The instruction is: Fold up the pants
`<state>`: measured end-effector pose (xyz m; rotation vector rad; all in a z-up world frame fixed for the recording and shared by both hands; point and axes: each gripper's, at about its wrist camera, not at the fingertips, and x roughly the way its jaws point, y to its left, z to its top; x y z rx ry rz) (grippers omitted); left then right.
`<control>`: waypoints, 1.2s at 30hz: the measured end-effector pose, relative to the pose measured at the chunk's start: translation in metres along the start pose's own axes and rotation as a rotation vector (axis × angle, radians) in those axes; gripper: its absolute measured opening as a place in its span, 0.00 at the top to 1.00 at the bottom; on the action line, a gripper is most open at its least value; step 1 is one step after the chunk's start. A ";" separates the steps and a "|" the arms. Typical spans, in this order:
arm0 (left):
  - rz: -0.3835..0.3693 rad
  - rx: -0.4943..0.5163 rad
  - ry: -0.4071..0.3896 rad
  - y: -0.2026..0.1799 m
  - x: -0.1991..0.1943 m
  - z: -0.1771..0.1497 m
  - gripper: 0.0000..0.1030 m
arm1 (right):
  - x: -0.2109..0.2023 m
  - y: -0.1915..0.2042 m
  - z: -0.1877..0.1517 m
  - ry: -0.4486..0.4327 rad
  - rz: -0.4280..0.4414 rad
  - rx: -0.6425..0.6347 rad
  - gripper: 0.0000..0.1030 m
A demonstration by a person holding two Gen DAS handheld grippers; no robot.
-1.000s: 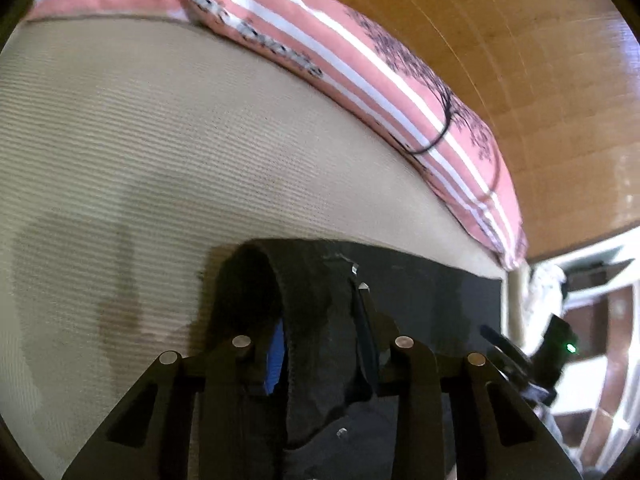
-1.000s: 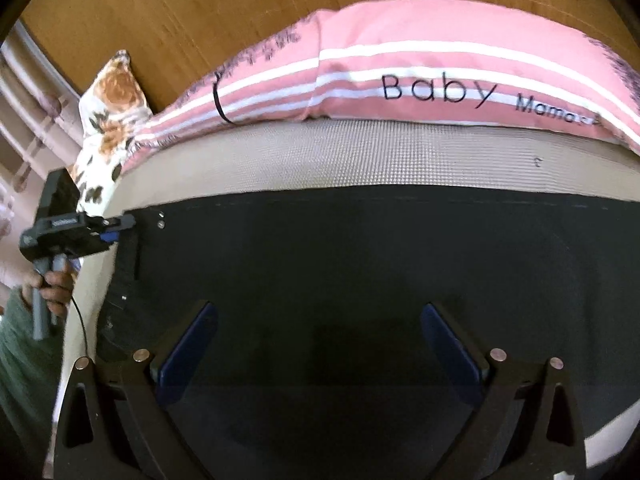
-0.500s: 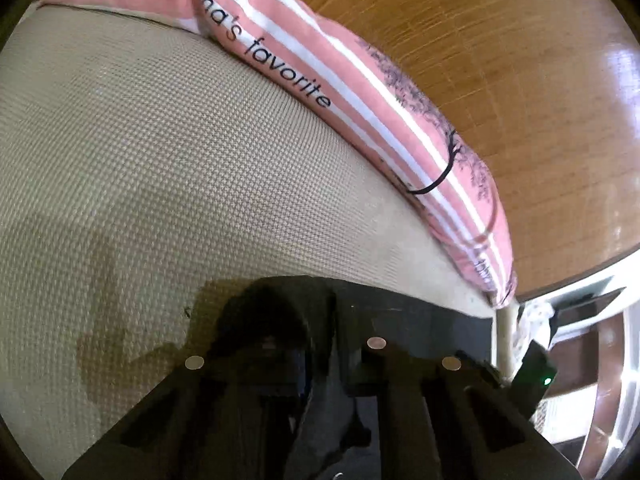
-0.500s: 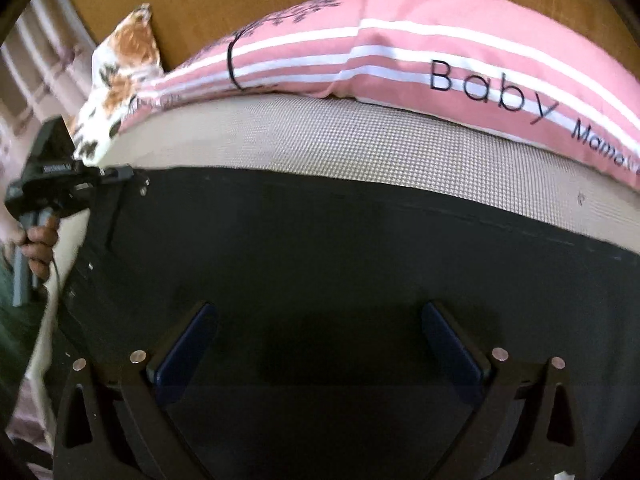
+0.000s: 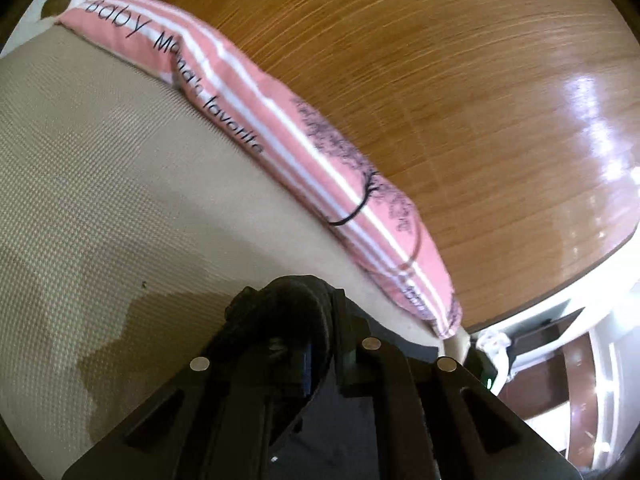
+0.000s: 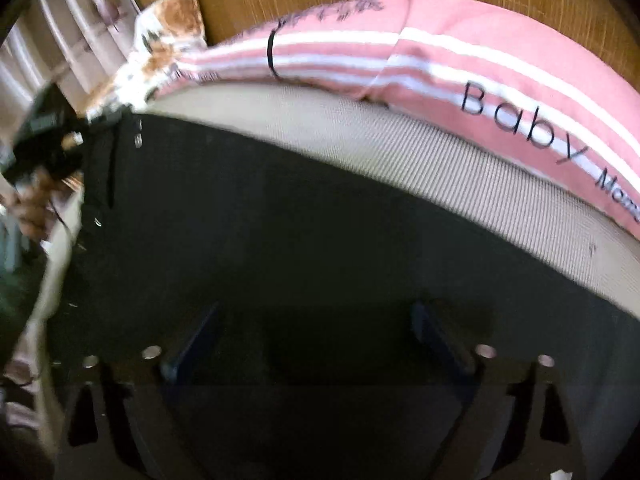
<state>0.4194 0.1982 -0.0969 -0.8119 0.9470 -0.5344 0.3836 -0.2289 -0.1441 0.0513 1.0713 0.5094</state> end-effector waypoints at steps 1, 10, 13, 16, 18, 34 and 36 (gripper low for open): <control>-0.011 0.011 -0.005 -0.003 -0.003 -0.002 0.92 | -0.005 -0.007 0.007 -0.004 0.016 -0.016 0.15; -0.026 0.064 -0.036 -0.018 -0.019 -0.012 0.92 | -0.004 -0.057 0.079 0.171 0.175 -0.250 0.26; -0.013 0.072 -0.037 -0.022 -0.019 -0.014 0.92 | 0.013 -0.069 0.093 0.292 0.289 -0.281 0.26; 0.011 0.082 -0.044 -0.026 -0.019 -0.014 0.92 | 0.020 -0.077 0.095 0.337 0.390 -0.284 0.27; 0.028 0.085 -0.045 -0.028 -0.018 -0.015 0.92 | 0.025 -0.079 0.092 0.366 0.413 -0.317 0.28; 0.145 0.107 -0.060 -0.029 -0.006 -0.015 0.92 | 0.016 -0.108 0.061 0.427 0.407 -0.326 0.60; 0.152 0.102 -0.058 -0.026 -0.004 -0.014 0.92 | 0.013 -0.110 0.056 0.429 0.383 -0.317 0.67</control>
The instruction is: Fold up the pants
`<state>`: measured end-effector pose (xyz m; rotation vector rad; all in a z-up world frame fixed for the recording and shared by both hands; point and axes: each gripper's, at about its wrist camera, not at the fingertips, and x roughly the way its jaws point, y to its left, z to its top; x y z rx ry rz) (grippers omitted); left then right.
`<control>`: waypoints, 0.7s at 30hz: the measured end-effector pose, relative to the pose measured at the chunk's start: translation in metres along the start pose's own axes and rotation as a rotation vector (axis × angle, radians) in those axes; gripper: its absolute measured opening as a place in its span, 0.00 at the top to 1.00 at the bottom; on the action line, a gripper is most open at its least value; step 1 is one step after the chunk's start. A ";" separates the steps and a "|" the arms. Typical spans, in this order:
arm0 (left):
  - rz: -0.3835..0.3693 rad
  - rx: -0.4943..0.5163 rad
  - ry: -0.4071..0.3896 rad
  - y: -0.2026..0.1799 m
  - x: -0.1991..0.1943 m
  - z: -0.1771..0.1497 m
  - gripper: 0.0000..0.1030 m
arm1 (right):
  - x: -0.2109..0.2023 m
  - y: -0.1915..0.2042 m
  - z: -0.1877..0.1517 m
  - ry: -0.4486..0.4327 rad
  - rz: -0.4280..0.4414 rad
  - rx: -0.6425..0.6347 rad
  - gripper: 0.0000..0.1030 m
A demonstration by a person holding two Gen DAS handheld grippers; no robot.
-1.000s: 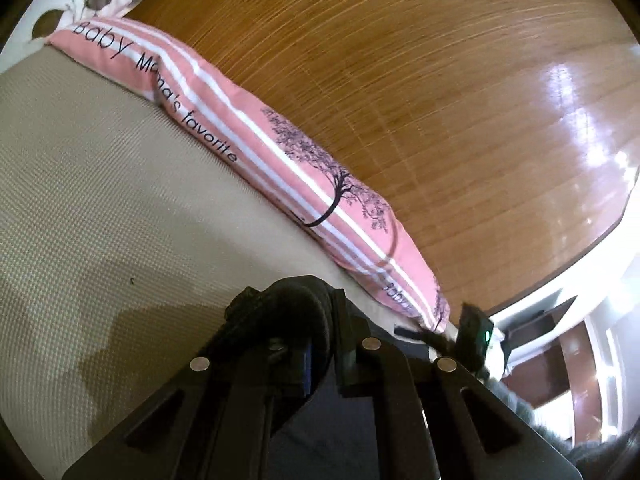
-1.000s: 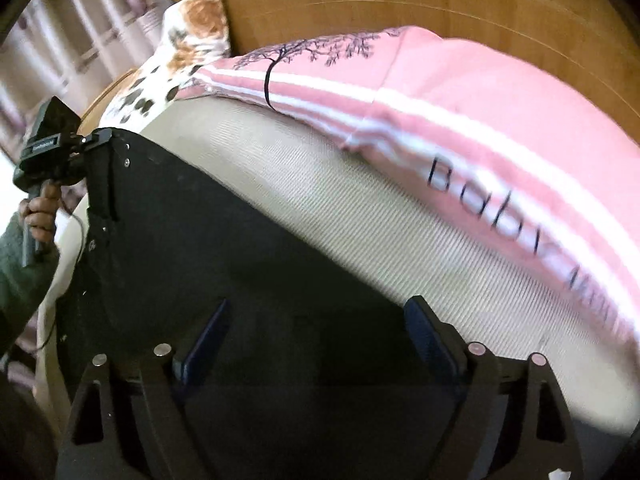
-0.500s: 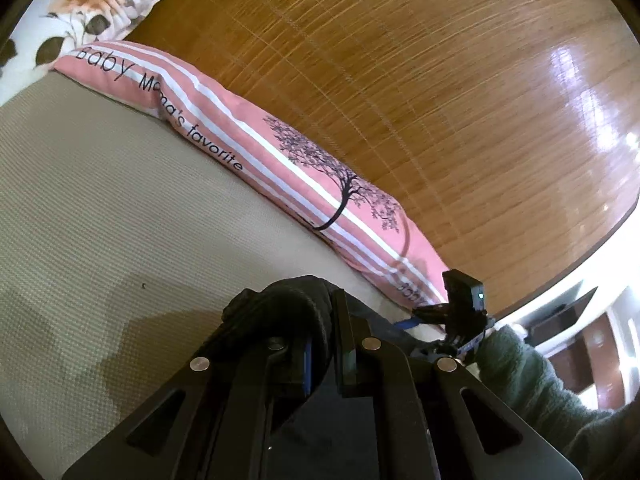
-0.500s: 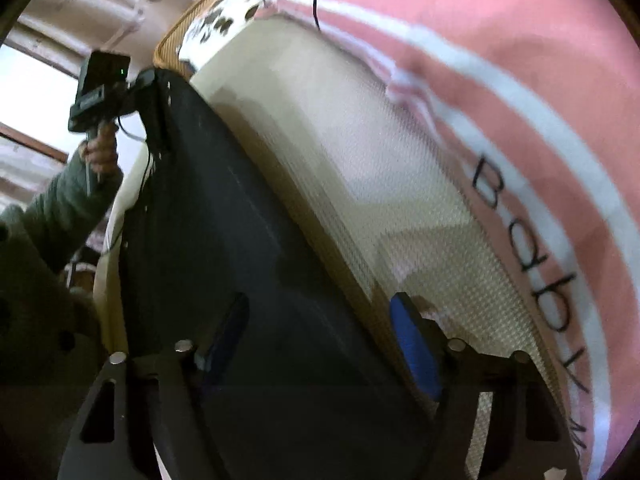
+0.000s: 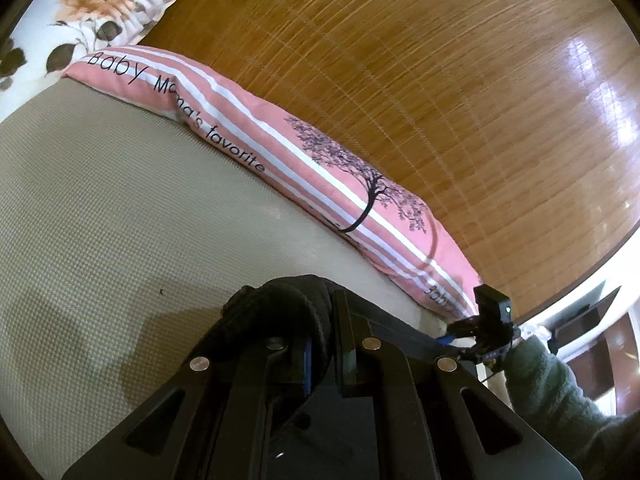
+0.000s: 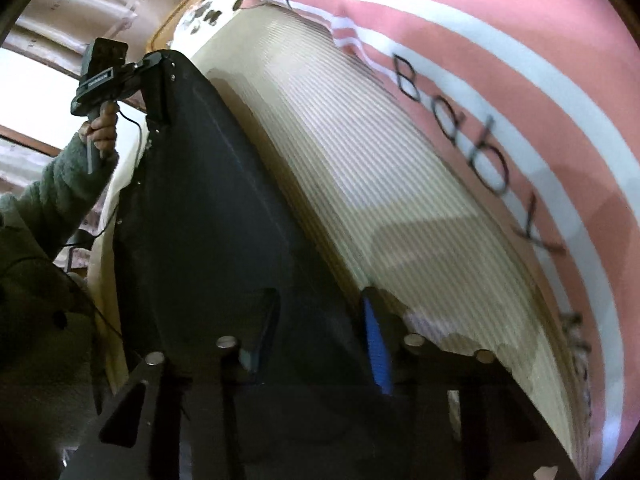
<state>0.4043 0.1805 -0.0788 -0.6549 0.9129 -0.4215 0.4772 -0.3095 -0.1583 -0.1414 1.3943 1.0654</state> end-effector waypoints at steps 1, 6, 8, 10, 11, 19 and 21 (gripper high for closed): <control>0.007 0.004 0.000 0.000 0.001 0.000 0.92 | -0.001 0.001 -0.002 -0.002 -0.015 0.005 0.72; 0.061 0.025 -0.005 -0.001 0.009 0.001 0.92 | -0.007 0.008 -0.009 -0.019 -0.137 0.038 0.88; 0.098 0.043 -0.008 -0.003 0.013 0.000 0.92 | -0.008 0.020 -0.011 -0.033 -0.195 0.030 0.89; 0.132 0.062 -0.017 -0.008 0.015 -0.002 0.92 | -0.010 0.034 -0.015 -0.059 -0.282 0.039 0.90; 0.150 0.077 -0.019 -0.011 0.015 -0.003 0.92 | -0.012 0.041 -0.018 -0.075 -0.315 0.046 0.91; 0.236 0.254 -0.093 -0.045 -0.003 -0.018 0.92 | -0.035 0.110 -0.043 -0.196 -0.560 0.090 0.93; 0.218 0.285 -0.114 -0.054 -0.016 -0.023 0.92 | -0.044 0.135 -0.054 -0.229 -0.613 0.113 0.94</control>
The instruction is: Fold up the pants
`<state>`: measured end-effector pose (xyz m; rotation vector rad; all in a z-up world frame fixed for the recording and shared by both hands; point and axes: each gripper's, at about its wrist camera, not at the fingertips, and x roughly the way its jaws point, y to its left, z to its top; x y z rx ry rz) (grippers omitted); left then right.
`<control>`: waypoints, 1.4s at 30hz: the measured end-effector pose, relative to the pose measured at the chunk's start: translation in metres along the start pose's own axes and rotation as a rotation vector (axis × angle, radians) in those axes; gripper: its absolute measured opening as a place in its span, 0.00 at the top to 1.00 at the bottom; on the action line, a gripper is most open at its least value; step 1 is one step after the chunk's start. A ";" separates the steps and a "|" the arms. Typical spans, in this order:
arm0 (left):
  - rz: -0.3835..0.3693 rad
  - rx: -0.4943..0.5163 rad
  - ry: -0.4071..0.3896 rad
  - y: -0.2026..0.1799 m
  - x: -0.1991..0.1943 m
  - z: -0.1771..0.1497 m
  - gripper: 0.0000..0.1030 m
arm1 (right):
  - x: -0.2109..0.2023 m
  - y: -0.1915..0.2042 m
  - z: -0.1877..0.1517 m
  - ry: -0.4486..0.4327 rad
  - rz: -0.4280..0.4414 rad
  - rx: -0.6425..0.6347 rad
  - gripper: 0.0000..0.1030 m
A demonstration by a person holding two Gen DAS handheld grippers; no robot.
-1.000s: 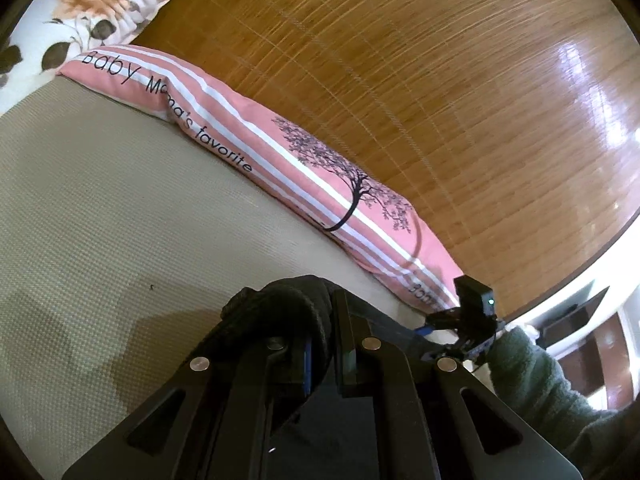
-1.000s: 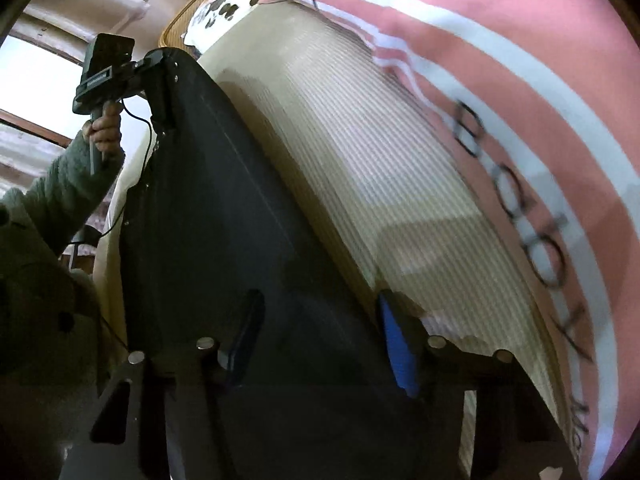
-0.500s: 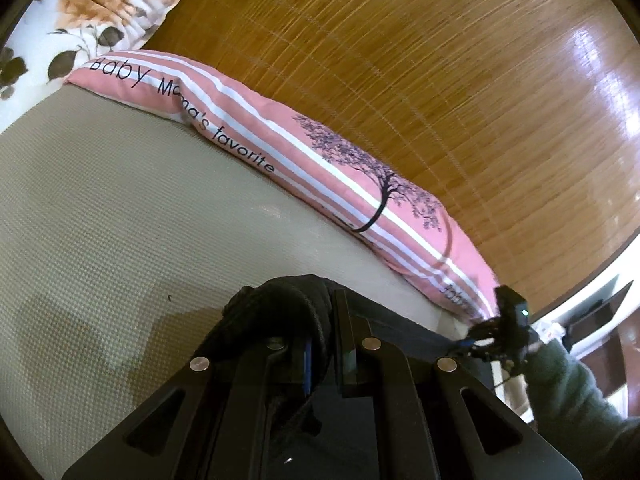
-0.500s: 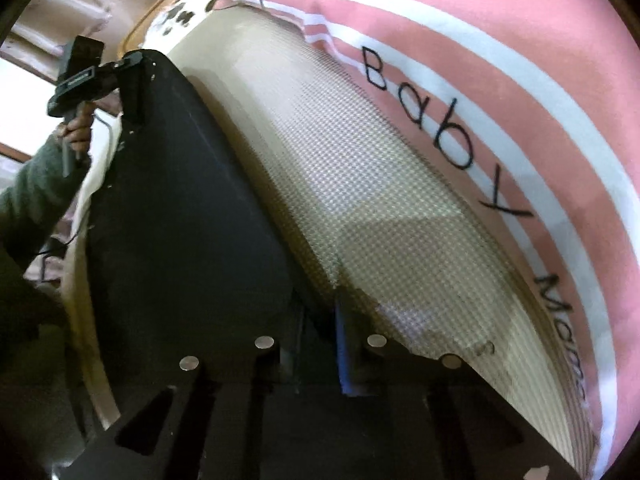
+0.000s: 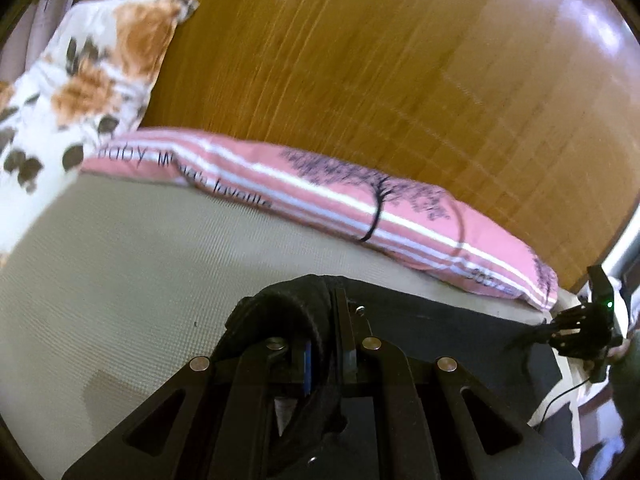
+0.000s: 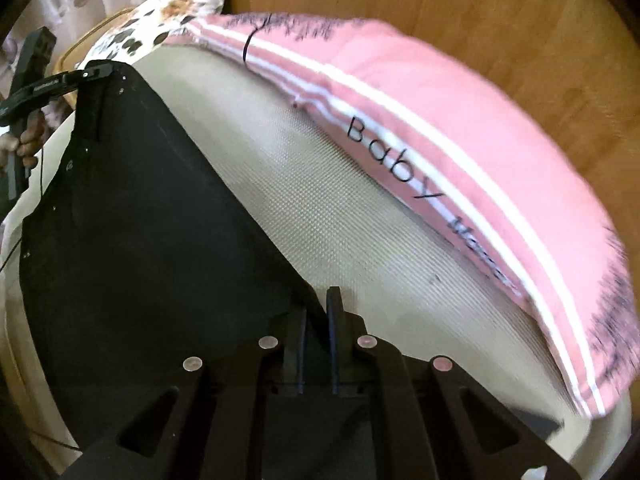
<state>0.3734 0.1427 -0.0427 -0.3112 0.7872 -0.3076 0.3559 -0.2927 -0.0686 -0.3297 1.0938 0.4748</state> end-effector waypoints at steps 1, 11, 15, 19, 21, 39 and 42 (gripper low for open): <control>-0.017 0.004 -0.010 -0.002 -0.009 -0.001 0.92 | -0.007 0.003 -0.004 -0.010 -0.011 0.009 0.94; -0.108 0.173 -0.030 -0.023 -0.101 -0.031 0.92 | -0.082 0.072 -0.091 -0.085 -0.107 0.090 0.94; -0.127 0.261 -0.016 -0.027 -0.139 -0.063 0.92 | -0.095 0.097 -0.130 -0.100 -0.091 0.147 0.94; -0.161 0.260 0.044 -0.014 -0.163 -0.101 0.92 | -0.096 0.118 -0.164 -0.092 -0.053 0.199 0.95; -0.155 0.281 0.089 -0.010 -0.169 -0.123 0.92 | -0.089 0.131 -0.182 -0.068 -0.037 0.224 0.95; 0.053 0.269 0.360 0.012 -0.166 -0.189 0.47 | -0.039 0.183 -0.222 0.007 -0.111 0.199 0.66; 0.083 0.187 0.380 0.020 -0.179 -0.187 0.44 | -0.054 0.177 -0.225 -0.043 -0.101 0.250 0.65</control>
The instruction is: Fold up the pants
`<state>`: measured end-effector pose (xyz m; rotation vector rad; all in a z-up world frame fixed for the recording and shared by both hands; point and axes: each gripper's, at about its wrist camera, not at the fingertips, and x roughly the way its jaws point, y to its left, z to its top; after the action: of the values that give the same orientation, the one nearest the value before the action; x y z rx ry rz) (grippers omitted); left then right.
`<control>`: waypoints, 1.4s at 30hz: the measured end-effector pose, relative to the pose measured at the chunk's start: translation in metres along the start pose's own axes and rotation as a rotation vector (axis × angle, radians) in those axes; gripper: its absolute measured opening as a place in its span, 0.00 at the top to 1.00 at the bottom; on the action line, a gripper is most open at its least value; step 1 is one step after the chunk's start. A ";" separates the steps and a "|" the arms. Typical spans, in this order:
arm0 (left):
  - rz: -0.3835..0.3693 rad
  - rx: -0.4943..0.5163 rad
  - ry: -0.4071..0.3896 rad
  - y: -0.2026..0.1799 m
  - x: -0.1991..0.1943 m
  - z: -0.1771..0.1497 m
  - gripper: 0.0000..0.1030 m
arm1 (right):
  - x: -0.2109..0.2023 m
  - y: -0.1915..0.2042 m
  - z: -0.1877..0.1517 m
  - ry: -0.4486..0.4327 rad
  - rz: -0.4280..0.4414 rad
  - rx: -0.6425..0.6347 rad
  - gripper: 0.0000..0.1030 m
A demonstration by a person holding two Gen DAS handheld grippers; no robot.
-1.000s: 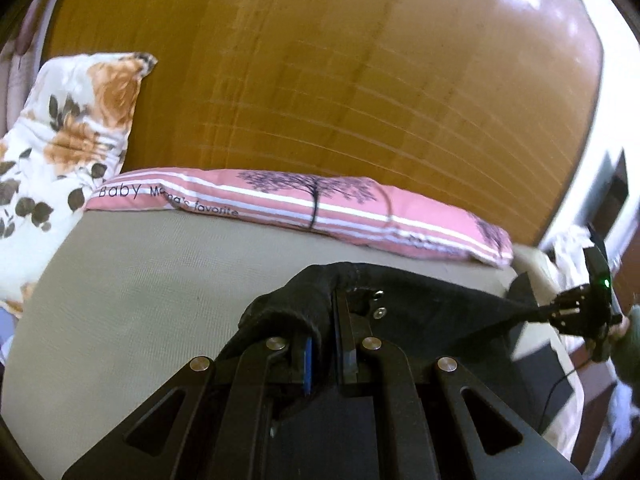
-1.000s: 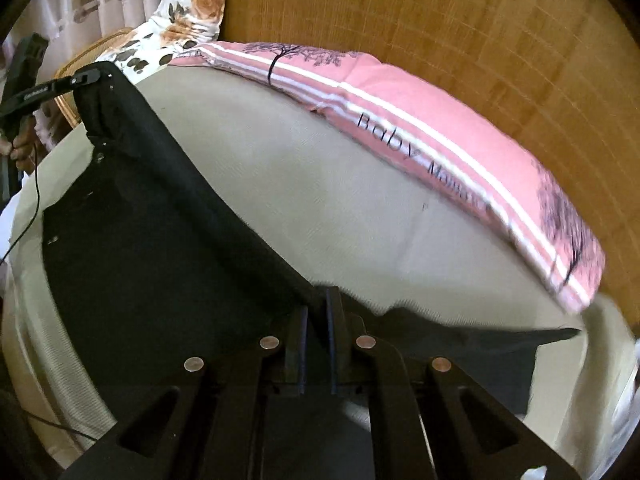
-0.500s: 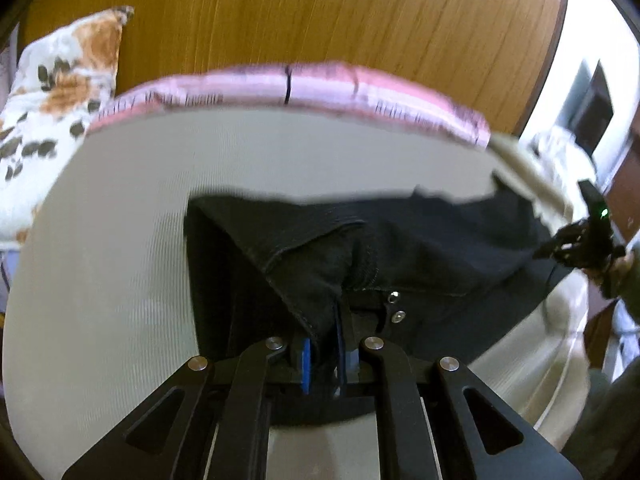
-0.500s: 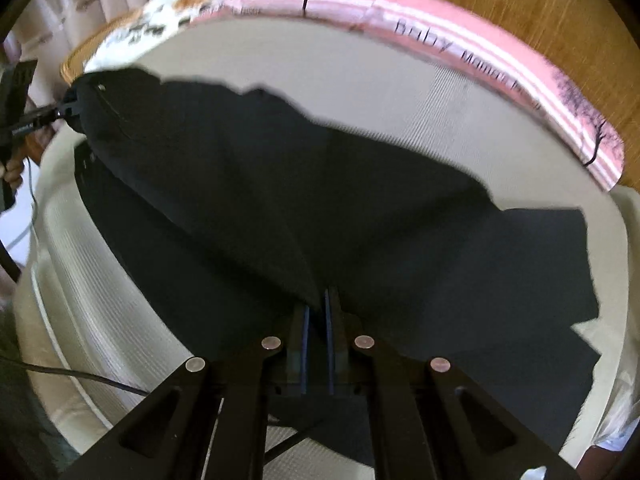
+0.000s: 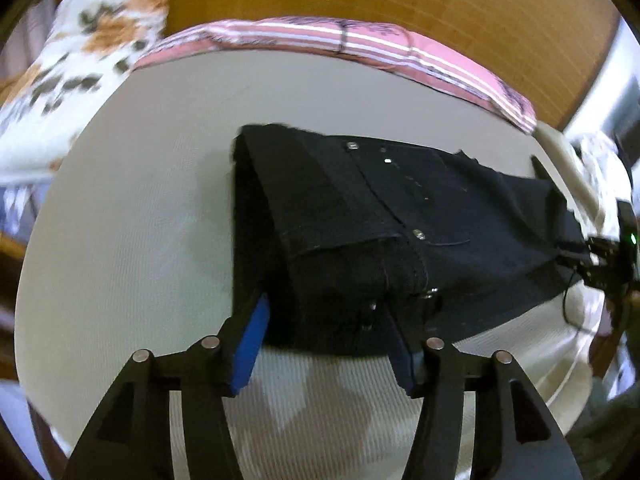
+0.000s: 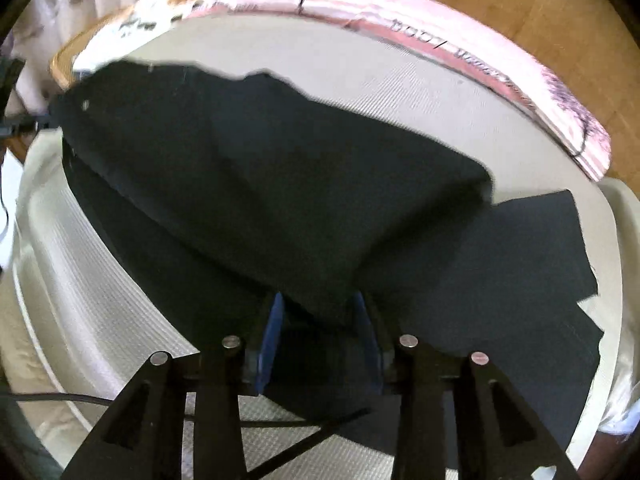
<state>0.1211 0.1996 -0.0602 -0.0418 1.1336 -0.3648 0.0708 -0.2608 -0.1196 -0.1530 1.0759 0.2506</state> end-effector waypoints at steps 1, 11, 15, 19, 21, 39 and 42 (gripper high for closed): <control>-0.001 -0.041 0.008 0.003 -0.004 -0.001 0.44 | -0.007 -0.005 -0.001 -0.018 0.013 0.031 0.62; -0.316 -0.575 0.039 0.025 -0.010 -0.029 0.44 | -0.030 -0.051 -0.028 -0.095 0.211 0.434 0.58; -0.311 -0.639 0.014 0.021 0.005 -0.029 0.44 | -0.025 -0.063 -0.049 -0.085 0.246 0.572 0.56; -0.312 -0.708 -0.012 0.027 0.015 -0.023 0.44 | -0.012 -0.072 -0.064 -0.072 0.287 0.673 0.56; -0.313 -0.734 -0.019 0.030 0.019 -0.023 0.44 | -0.005 -0.075 -0.069 -0.077 0.318 0.726 0.56; -0.212 -0.713 -0.064 0.033 0.018 0.003 0.81 | 0.032 -0.137 -0.075 -0.232 0.395 1.073 0.65; -0.190 -0.706 -0.050 0.034 0.022 0.006 0.82 | 0.034 -0.145 -0.076 -0.250 0.394 1.107 0.69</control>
<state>0.1433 0.2237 -0.0839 -0.7779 1.1651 -0.1139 0.0621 -0.4142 -0.1851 1.0624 0.8589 -0.0042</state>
